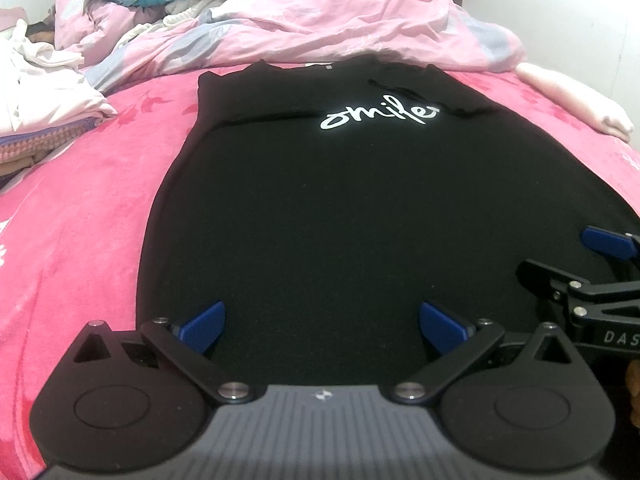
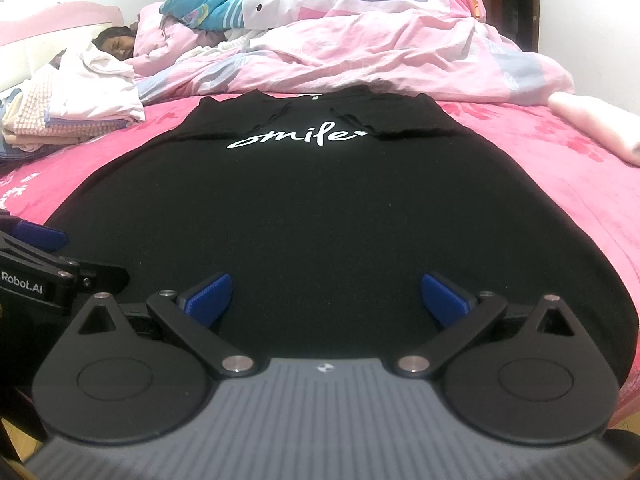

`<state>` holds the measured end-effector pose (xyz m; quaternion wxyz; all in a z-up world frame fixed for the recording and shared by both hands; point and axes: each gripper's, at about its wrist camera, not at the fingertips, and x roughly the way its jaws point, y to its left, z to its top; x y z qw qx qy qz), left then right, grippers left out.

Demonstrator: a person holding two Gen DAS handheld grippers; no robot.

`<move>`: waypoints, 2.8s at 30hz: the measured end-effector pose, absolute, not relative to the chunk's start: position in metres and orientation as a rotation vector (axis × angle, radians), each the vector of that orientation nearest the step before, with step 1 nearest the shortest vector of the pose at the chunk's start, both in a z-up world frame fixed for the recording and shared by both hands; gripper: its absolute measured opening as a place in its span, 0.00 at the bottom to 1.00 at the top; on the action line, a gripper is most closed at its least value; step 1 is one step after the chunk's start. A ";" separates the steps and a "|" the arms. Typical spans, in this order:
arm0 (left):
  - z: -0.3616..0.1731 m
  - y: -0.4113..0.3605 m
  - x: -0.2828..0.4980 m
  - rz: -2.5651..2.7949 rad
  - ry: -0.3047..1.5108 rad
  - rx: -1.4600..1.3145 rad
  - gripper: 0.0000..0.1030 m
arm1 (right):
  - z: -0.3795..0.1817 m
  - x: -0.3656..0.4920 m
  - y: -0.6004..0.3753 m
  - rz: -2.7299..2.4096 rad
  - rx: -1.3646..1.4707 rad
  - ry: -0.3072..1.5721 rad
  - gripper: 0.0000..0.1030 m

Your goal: Fold clothes

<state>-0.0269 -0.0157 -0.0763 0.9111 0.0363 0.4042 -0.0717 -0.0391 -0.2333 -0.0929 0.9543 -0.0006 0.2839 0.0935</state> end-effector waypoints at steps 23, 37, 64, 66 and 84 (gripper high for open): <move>-0.073 -0.017 -0.022 -0.125 0.878 0.064 1.00 | -0.087 -0.071 -0.208 0.231 -0.083 0.606 0.98; -0.073 -0.016 -0.022 -0.124 0.878 0.058 1.00 | -0.080 -0.103 -0.209 0.169 -0.132 0.652 0.81; -0.072 -0.021 -0.025 -0.074 0.888 0.058 1.00 | -0.089 -0.092 -0.199 0.184 -0.157 0.601 0.55; -0.072 -0.021 -0.025 -0.071 0.888 0.058 1.00 | -0.089 -0.091 -0.200 0.186 -0.152 0.602 0.55; -0.073 -0.022 -0.029 -0.040 0.877 0.052 1.00 | -0.091 -0.094 -0.200 0.184 -0.139 0.598 0.55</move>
